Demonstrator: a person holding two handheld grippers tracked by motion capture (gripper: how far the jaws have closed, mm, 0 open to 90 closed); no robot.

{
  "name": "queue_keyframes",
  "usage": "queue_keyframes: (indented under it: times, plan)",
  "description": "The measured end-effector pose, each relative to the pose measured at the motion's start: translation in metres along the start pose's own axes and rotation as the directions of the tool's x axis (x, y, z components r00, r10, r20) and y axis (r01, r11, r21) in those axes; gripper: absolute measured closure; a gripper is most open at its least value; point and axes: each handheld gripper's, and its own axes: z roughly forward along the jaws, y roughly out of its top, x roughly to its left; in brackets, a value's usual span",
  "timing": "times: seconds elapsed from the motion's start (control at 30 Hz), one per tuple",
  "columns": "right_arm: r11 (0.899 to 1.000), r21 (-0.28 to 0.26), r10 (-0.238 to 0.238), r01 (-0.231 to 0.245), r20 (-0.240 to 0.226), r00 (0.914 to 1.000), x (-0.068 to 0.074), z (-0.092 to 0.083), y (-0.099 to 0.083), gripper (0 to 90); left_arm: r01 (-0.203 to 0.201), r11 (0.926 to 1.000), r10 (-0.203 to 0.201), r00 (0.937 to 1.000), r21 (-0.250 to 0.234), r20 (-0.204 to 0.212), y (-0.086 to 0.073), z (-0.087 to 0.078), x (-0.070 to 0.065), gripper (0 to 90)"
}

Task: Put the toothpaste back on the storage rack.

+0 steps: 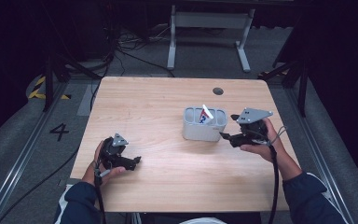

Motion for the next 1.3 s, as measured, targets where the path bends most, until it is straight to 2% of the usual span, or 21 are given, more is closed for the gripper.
queue_keyframes:
  times: [0.17, 0.33, 0.73, 0.87, 0.9, 1.03, 1.1, 1.13, 1.2, 1.3]
  plan:
    - [1.000, 0.019, -0.022, 0.022, 0.018, 0.9996, 0.001, -0.006, -0.010, 24.7, 0.000, 1.0000, 0.000, 1.0000, 0.000, 0.000, 0.000, 0.000, 0.000, 0.5]
    - [0.999, 0.042, -0.032, 0.032, 0.014, 0.9994, 0.001, -0.008, -0.020, 24.8, 0.000, 1.0000, 0.000, 1.0000, 0.001, 0.000, 0.000, 0.000, 0.000, 0.5]
    - [0.995, 0.096, -0.019, 0.015, 0.037, 0.9991, 0.000, -0.013, -0.050, 25.4, 0.000, 1.0000, 0.000, 1.0000, 0.000, 0.001, 0.000, 0.000, 0.000, 0.5]
    - [0.994, 0.110, 0.005, -0.011, 0.051, 0.9987, -0.004, -0.016, -0.069, 25.3, 0.000, 1.0000, 0.000, 1.0000, 0.000, 0.001, 0.000, 0.000, 0.000, 0.5]
    - [0.994, 0.110, 0.005, -0.011, 0.051, 0.9987, -0.004, -0.016, -0.069, 25.3, 0.000, 1.0000, 0.000, 1.0000, 0.000, 0.001, 0.000, 0.000, 0.000, 0.5]
    - [0.992, 0.121, 0.031, -0.037, 0.053, 0.9981, -0.007, -0.022, -0.091, 25.2, 0.000, 1.0000, 0.000, 1.0000, 0.000, 0.001, 0.000, 0.000, 0.000, 0.5]
    - [0.992, 0.118, 0.036, -0.042, 0.053, 0.9979, -0.009, -0.023, -0.095, 25.1, 0.000, 1.0000, 0.000, 1.0000, 0.000, 0.001, 0.000, 0.000, 0.000, 0.5]
    - [0.991, 0.124, 0.050, -0.056, 0.053, 0.9974, -0.010, -0.025, -0.104, 25.1, 0.000, 1.0000, 0.000, 1.0000, 0.000, 0.001, 0.000, 0.000, 0.000, 0.4]
    - [0.990, 0.127, 0.058, -0.064, 0.050, 0.9971, -0.010, -0.026, -0.107, 25.2, 0.000, 1.0000, 0.000, 1.0000, 0.000, 0.001, 0.000, 0.000, 0.000, 0.4]
    - [0.988, 0.126, 0.082, -0.089, 0.058, 0.9949, -0.011, -0.030, -0.125, 25.4, 0.000, 1.0000, 0.000, 1.0000, 0.000, 0.001, 0.000, 0.000, 0.000, 0.5]
